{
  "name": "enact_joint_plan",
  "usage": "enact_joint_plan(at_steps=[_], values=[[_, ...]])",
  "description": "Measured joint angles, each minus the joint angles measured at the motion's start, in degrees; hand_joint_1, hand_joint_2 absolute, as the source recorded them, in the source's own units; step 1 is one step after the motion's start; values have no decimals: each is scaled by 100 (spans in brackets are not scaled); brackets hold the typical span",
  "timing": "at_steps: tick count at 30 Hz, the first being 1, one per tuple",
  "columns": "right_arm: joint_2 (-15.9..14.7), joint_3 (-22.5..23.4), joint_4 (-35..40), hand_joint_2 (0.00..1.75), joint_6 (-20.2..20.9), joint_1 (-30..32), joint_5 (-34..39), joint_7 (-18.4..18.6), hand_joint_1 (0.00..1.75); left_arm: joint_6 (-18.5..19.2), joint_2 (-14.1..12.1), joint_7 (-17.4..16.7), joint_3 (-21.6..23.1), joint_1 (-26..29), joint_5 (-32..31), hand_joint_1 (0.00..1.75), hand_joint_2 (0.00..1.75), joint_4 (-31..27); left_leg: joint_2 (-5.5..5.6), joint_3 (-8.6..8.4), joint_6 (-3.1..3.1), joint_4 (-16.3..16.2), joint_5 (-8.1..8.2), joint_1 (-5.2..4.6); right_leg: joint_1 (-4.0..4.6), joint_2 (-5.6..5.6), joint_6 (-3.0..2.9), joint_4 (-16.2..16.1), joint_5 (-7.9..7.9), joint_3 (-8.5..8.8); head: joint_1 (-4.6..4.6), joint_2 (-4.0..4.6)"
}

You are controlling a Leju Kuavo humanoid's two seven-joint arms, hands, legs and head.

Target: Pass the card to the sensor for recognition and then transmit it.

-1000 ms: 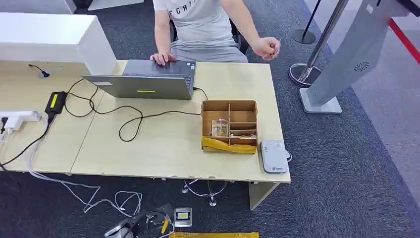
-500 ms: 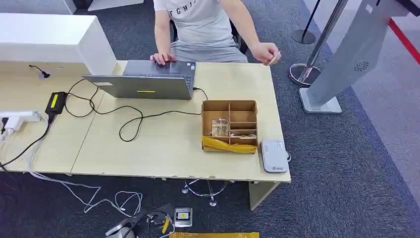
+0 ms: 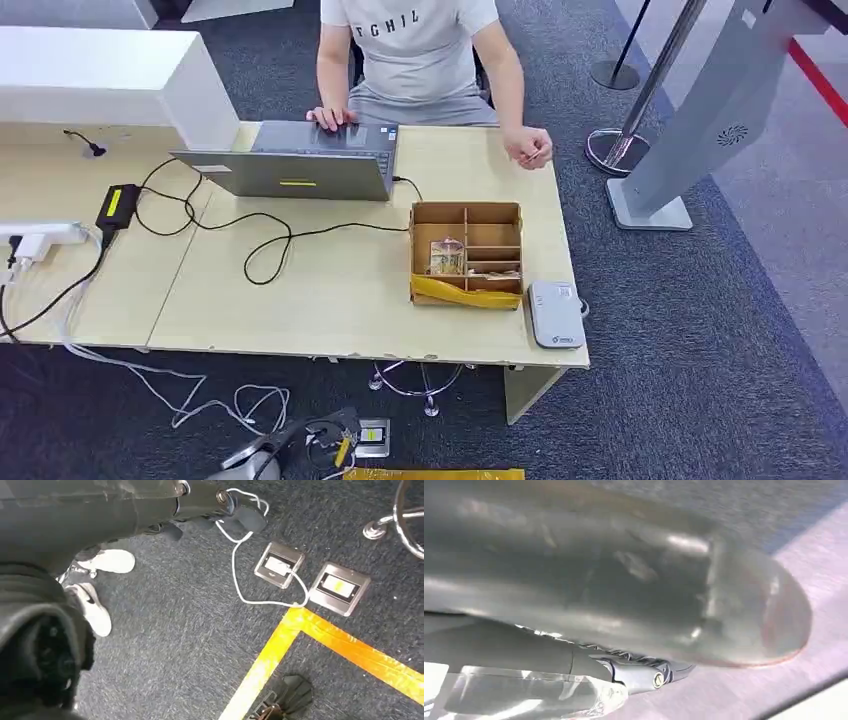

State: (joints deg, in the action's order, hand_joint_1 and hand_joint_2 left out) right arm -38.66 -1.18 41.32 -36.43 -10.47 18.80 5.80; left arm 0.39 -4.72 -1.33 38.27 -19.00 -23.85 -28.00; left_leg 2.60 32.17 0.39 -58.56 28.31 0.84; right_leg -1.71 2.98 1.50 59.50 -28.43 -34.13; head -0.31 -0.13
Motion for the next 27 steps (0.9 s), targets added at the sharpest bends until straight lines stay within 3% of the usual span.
enact_joint_plan(at_steps=[4, 10, 14, 15, 20, 27], values=[[-474, 315, 960, 0, 0, 145, -593, 906, 0, 35, 72, 0, 4, -75, -33, 0, 0, 2, 1, 2, -3, 0, -2, -8, -10, -1, 3, 0, 2, -1, -2, 0], [-822, 658, 1895, 0, 0, 277, -855, 1095, 0, 35, 140, 0, 4, -108, -55, 0, 0, 11, 0, 2, -7, 0, -3, -9, -11, 0, 4, 0, 2, -3, -2, 0], [-1137, 800, 2607, 0, 9, 336, -1300, 1665, 0, 66, 192, 0, 11, -161, -101, 0, 0, 20, -1, 4, -8, 0, -3, -10, -12, 1, 5, 0, 3, -4, 0, 0], [-1222, 811, 2815, 175, 37, 327, -1436, 1808, 0, 76, 214, 0, 15, -182, -125, 0, 0, 22, -1, 5, -8, 0, -3, -9, -11, 2, 5, 1, 3, -4, 0, -2], [-1526, 577, 3720, 175, 691, -150, -2253, 2469, 0, 122, 308, 0, 35, -300, -188, 0, 0, 57, -4, 9, -10, 1, -6, -10, -13, 5, 10, 2, 7, -6, 0, 0], [-1609, -36, 4413, 175, 1258, -785, -2730, 2628, 0, 164, 378, 0, 83, -368, -205, 0, 0, 98, 30, 39, -14, 1, -19, -13, -18, -24, 14, 7, 8, -27, -4, 0]])
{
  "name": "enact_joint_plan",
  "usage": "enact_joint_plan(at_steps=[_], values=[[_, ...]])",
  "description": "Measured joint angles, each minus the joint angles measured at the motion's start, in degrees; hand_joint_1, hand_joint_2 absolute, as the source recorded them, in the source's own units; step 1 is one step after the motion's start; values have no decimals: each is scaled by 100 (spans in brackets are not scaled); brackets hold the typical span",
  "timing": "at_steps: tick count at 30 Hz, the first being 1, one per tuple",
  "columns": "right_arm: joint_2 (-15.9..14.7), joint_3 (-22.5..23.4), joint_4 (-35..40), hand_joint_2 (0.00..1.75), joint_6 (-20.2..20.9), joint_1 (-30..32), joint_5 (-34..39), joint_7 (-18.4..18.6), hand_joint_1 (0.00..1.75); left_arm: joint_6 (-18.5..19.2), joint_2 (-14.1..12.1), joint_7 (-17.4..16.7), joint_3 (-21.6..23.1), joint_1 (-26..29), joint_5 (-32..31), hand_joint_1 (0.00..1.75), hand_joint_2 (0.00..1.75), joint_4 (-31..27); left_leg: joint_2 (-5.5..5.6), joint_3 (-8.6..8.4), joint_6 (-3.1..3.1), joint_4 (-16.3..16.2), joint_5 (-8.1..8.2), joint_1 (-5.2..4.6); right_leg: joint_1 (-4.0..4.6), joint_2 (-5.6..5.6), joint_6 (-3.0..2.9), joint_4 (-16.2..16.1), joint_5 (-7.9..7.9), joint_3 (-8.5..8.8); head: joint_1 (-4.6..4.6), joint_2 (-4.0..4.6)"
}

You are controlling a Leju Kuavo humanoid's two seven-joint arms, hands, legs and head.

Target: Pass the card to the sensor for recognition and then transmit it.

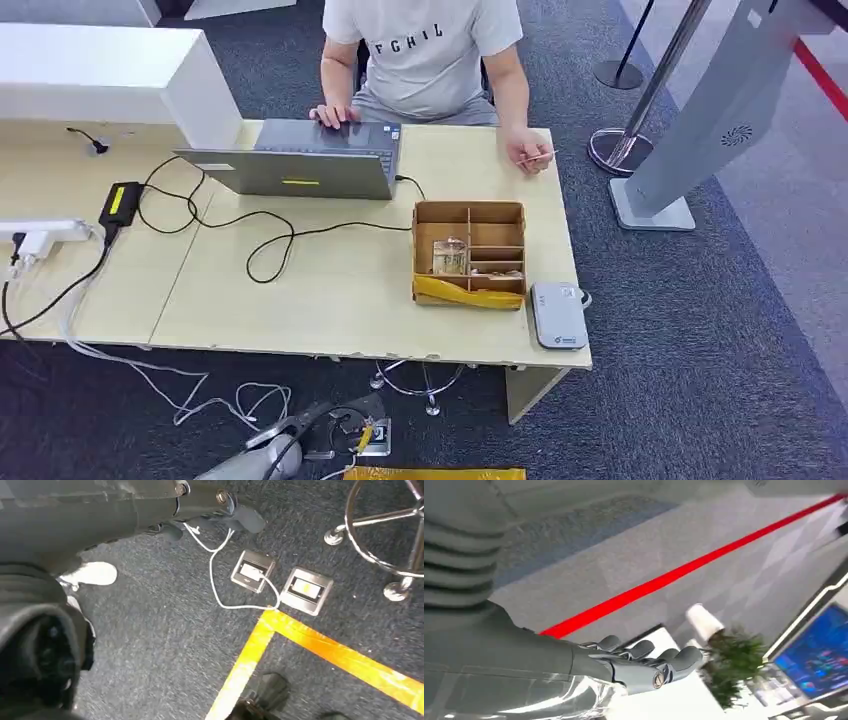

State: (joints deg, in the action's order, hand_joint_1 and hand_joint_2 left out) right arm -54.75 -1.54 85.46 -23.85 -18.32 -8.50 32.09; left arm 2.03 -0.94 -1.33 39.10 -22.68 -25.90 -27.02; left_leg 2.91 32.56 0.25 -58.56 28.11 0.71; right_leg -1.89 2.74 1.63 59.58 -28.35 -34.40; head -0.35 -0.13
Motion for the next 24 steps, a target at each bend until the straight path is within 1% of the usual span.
enact_joint_plan(at_steps=[1, 3, 7, 9, 10, 11, 14, 17, 18, 19, 21, 23, 24], values=[[4, -183, 123, 175, 93, -193, -101, 18, 0, 7, 0, 2, 22, -25, -2, 0, 0, 15, -13, -3, 0, 0, 0, -2, -2, 20, 0, 1, 2, -6, -5, -2], [18, -525, 339, 175, 310, -486, -260, 15, 0, 28, 44, 15, 33, -82, -4, 0, 0, 31, -15, -1, 0, 0, 0, 5, 6, 20, 0, 0, 2, -3, 9, 0], [131, -1202, 466, 175, 930, -1080, -716, -87, 0, 41, 94, 79, 37, -100, -4, 0, 0, 57, 0, 19, -1, 1, -4, 6, 6, -1, 1, 2, 2, -4, 11, 0], [313, -1784, 486, 175, 1282, -1620, -1083, -90, 0, 39, 118, 87, 44, -135, -4, 0, 0, 83, -9, 22, 2, 1, -6, 5, 5, 13, 2, 4, 7, -18, -7, 0], [434, -2115, 483, 175, 1434, -1870, -1283, -96, 0, 39, 146, 96, 44, -169, -4, 0, 0, 96, -16, 17, 3, 1, -7, 9, 10, 16, 1, 4, 8, -18, 9, 0], [527, -2358, 479, 175, 1555, -2058, -1446, -105, 0, 39, 177, 103, 46, -201, -13, 0, 0, 103, -11, 18, 2, 1, -9, 11, 11, 14, 1, 4, 8, -18, 4, 0], [876, -3139, 381, 175, 1877, -2533, -2100, -164, 0, 52, 273, 105, 63, -274, -70, 0, 0, 127, 22, 29, 0, 0, -19, 11, 11, -14, 1, 4, 8, -20, 4, 0], [1136, -3792, 230, 175, 2253, -2933, -2665, -175, 0, 114, 343, 105, 83, -334, -129, 0, 0, 162, 22, 35, -1, 0, -20, 11, 11, -17, 1, 4, 8, -23, 11, 0], [1230, -3991, 178, 175, 2371, -3031, -2783, -175, 0, 140, 371, 98, 94, -356, -131, 0, 0, 171, 21, 35, -1, 0, -20, 11, 11, -15, 1, 4, 8, -24, 0, 0], [1335, -4166, 136, 175, 2481, -3087, -2881, -177, 0, 159, 404, 81, 114, -380, -133, 0, 0, 184, 21, 35, -1, 0, -20, 11, 11, -16, 1, 4, 8, -23, 9, -2], [1502, -4382, 64, 175, 2625, -3148, -3019, -218, 0, 212, 463, 68, 144, -406, -131, 0, 0, 199, 28, 38, -1, 0, -21, 11, 10, -22, 1, 3, 8, -24, 4, 0], [1699, -4594, -87, 175, 2669, -3215, -3177, -313, 0, 232, 501, 44, 173, -422, -116, 0, 0, 223, 25, 40, -1, 0, -21, 11, 10, -20, 1, 3, 8, -25, 4, 0], [1851, -4687, -209, 175, 2643, -3210, -3296, -424, 0, 240, 529, 22, 175, -433, -101, 0, 0, 236, 21, 38, -1, 0, -20, 11, 11, -18, 1, 3, 8, -26, 6, 0]])
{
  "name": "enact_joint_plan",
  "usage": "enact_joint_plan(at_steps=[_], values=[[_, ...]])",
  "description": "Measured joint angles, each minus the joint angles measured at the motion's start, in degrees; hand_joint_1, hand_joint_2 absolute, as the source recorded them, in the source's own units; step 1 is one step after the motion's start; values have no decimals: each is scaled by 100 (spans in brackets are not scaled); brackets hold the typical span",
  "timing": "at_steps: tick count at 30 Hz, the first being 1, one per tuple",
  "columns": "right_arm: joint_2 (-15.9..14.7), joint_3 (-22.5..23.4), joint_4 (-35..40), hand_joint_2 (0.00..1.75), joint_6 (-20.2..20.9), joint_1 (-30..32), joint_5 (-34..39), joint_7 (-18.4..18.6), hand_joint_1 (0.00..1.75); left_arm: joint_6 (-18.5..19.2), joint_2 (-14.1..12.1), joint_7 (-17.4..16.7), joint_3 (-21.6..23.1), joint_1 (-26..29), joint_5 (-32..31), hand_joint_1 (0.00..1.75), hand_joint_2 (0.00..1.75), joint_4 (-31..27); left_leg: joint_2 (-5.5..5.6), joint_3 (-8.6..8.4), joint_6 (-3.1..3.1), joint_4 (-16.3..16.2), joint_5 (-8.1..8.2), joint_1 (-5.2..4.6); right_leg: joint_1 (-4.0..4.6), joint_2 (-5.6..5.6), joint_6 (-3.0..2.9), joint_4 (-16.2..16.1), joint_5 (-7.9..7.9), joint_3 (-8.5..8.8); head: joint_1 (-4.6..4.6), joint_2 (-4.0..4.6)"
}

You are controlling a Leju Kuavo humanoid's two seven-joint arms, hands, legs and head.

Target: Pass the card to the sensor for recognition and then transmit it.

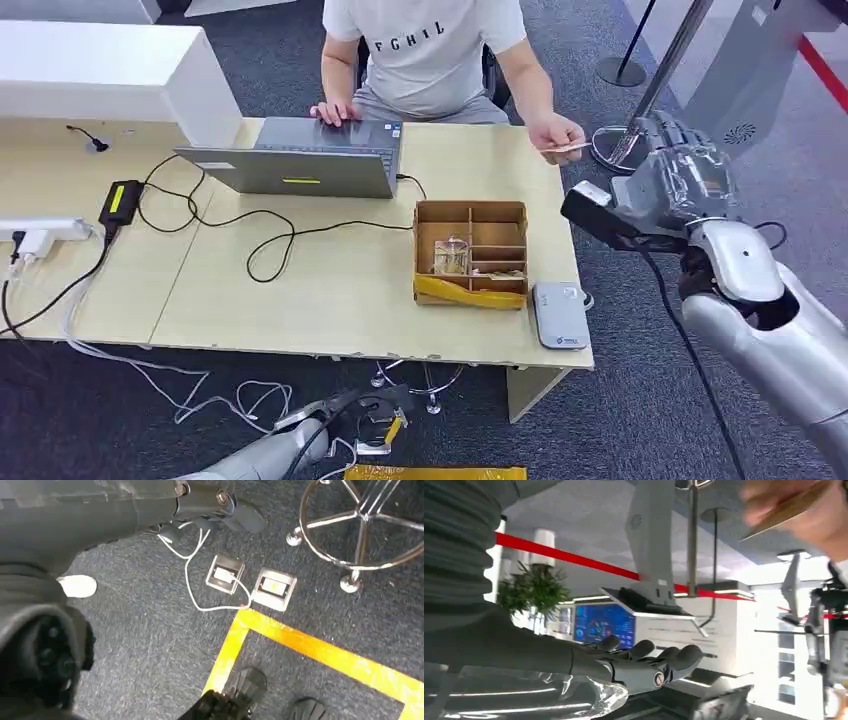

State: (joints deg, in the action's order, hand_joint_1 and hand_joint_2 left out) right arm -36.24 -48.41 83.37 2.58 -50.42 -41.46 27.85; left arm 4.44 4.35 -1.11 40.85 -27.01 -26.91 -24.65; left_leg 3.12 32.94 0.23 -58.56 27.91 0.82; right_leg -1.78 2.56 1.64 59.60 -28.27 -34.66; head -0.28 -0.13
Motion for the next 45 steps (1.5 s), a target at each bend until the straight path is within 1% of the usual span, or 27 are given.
enact_joint_plan(at_steps=[4, 8, 15, 23, 27, 31, 32, 33, 38, 45], values=[[507, -140, -492, 175, -164, 176, -505, -444, 0, -15, 61, -61, 4, -47, 109, 0, 0, 37, 5, 0, 0, 0, 0, 0, 0, -2, 0, 0, 0, 0, 0, 0], [908, -217, -930, 175, -193, 246, -639, -551, 0, -26, 59, -77, 13, -54, 142, 0, 0, 81, 1, -2, 0, 0, 0, 0, 1, 1, 0, 0, 0, -2, 0, 0], [1358, -230, -1463, 175, -389, 330, -772, -781, 0, -33, 52, -120, 11, -54, 236, 0, 0, 146, 0, -2, 1, -1, -1, 0, 0, 8, 0, 0, 0, -2, -2, -2], [1598, -215, -1799, 175, -442, 370, -803, -824, 0, -65, 37, -142, 11, -54, 251, 0, 0, 192, -2, -4, 1, -2, -1, -1, -1, 10, 0, 0, 1, -3, 0, 0], [1646, -136, -1883, 175, -483, 390, -877, -837, 0, -114, 22, -197, 9, -48, 291, 0, 0, 201, -2, -5, 1, -2, -1, -1, 0, 10, 0, 0, 1, -2, -2, 0], [1651, -57, -1957, 175, -531, 388, -866, -744, 0, -133, -4, -203, 11, -42, 302, 0, 0, 203, -2, -5, 1, -2, -1, -1, -1, 11, 0, 0, 1, -3, -2, 0], [1649, -33, -1972, 175, -564, 389, -847, -735, 141, -131, -7, -203, 11, -42, 311, 0, 0, 203, -3, -6, 1, -2, -1, -1, -1, 12, 0, 0, 1, -3, 2, 0], [1649, -18, -1983, 175, -601, 389, -816, -728, 175, -129, -9, -203, 11, -43, 313, 0, 0, 203, -4, -6, 1, -3, -1, -1, -1, 13, 0, 0, 1, -3, 0, 0], [1638, 59, -2049, 175, -711, 402, -757, -728, 175, -127, -13, -203, 13, -44, 343, 0, 0, 214, -5, -6, 1, -3, -1, -1, -1, 13, 0, -1, 1, -4, -2, 0], [1635, 76, -2147, 175, -713, 408, -842, -726, 175, -144, -22, -203, 13, -45, 404, 0, 0, 238, -7, -7, 1, -3, -1, -1, -1, 14, 0, -1, 1, -5, 0, -2]])
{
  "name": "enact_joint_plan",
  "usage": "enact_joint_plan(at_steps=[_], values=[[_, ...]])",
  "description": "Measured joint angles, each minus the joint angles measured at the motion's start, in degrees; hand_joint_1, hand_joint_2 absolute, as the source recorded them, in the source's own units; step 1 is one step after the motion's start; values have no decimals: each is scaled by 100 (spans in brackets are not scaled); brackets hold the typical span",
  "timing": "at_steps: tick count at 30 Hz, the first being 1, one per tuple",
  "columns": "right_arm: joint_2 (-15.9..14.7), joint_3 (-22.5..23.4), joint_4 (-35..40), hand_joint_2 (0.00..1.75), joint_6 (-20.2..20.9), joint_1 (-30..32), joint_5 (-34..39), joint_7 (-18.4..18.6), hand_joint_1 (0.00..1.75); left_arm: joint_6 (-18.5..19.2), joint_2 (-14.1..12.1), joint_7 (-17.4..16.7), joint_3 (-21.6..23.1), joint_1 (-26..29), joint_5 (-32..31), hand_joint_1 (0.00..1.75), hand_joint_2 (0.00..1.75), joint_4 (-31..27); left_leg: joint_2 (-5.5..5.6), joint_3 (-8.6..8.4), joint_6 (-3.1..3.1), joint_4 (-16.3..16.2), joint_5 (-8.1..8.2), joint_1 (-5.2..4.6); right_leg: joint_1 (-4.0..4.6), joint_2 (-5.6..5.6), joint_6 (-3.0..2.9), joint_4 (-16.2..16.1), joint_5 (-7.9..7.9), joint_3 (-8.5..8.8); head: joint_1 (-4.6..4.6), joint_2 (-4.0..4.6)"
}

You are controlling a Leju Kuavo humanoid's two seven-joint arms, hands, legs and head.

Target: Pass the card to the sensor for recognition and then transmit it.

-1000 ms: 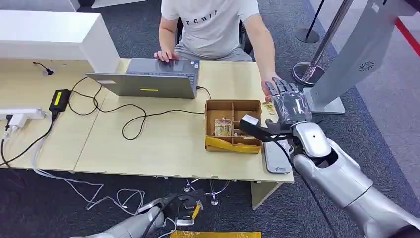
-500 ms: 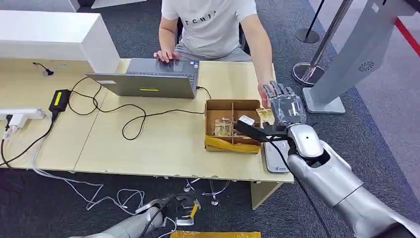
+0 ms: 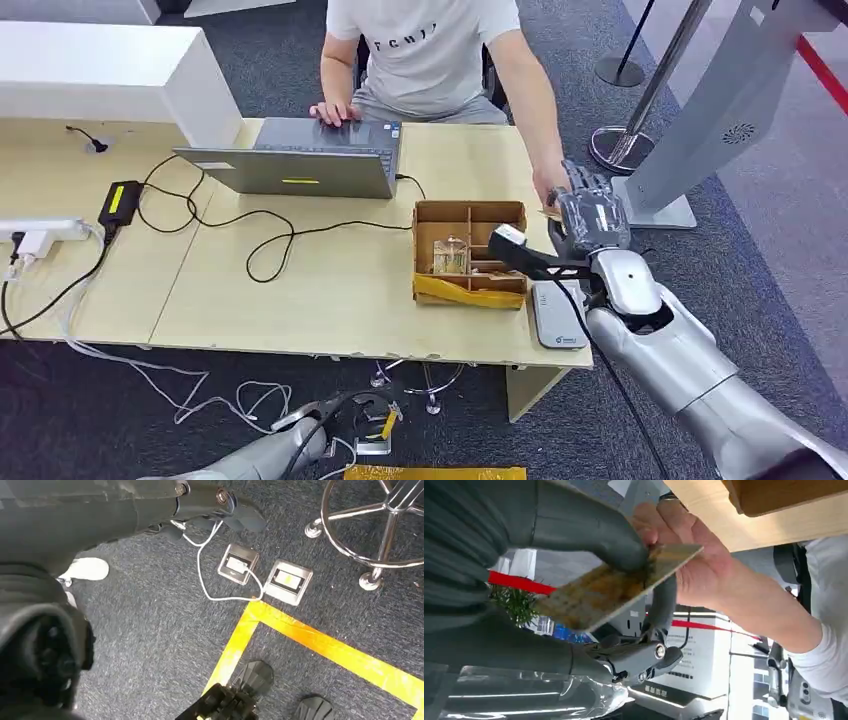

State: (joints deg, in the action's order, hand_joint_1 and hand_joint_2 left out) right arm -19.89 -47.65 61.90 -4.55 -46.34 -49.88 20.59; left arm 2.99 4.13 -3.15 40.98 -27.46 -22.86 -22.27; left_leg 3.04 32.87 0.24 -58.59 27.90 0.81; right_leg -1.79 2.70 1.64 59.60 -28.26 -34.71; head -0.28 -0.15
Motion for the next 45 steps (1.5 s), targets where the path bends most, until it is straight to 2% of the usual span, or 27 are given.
enact_joint_plan(at_steps=[3, 9, 12, 29, 39, 45], values=[[-7, 24, -31, 175, 4, 9, -13, 50, 175, -4, 2, 54, -4, 1, 133, 0, 0, 11, 0, -1, 0, 0, 0, 0, 0, 1, 0, 0, 0, 0, -2, 2], [-70, 92, -83, 175, 17, 48, 79, 18, 175, 127, 11, 507, -17, 3, 641, 0, 0, 33, -7, -1, 0, 0, 0, -1, -2, 1, 1, 0, 0, 0, 0, 2], [-85, 92, -103, 175, 22, 50, 90, -24, 175, 155, 15, 605, -33, 8, 798, 0, 0, 57, -8, -1, 0, 0, 0, -1, -1, 1, 1, 0, 1, -1, -2, 2], [-278, 26, -238, 175, -105, 161, 617, 59, 175, 238, 15, 555, -37, 34, 1268, 0, 0, 153, -7, -3, 0, -1, 0, -1, -1, 3, 1, -1, 1, -1, 0, 2], [-463, -18, -345, 175, -138, 535, 728, 153, 175, 234, -4, 782, -42, 102, 1513, 0, 0, 153, -13, -3, -1, -1, 1, -1, -1, 2, 1, -1, 1, -1, -2, 2], [-513, -28, -439, 175, -201, 663, 874, 204, 175, 214, -30, 793, -48, 122, 1661, 0, 0, 153, -12, -3, -1, 0, 1, -1, -1, 2, 1, -1, 1, -1, 0, 2]])
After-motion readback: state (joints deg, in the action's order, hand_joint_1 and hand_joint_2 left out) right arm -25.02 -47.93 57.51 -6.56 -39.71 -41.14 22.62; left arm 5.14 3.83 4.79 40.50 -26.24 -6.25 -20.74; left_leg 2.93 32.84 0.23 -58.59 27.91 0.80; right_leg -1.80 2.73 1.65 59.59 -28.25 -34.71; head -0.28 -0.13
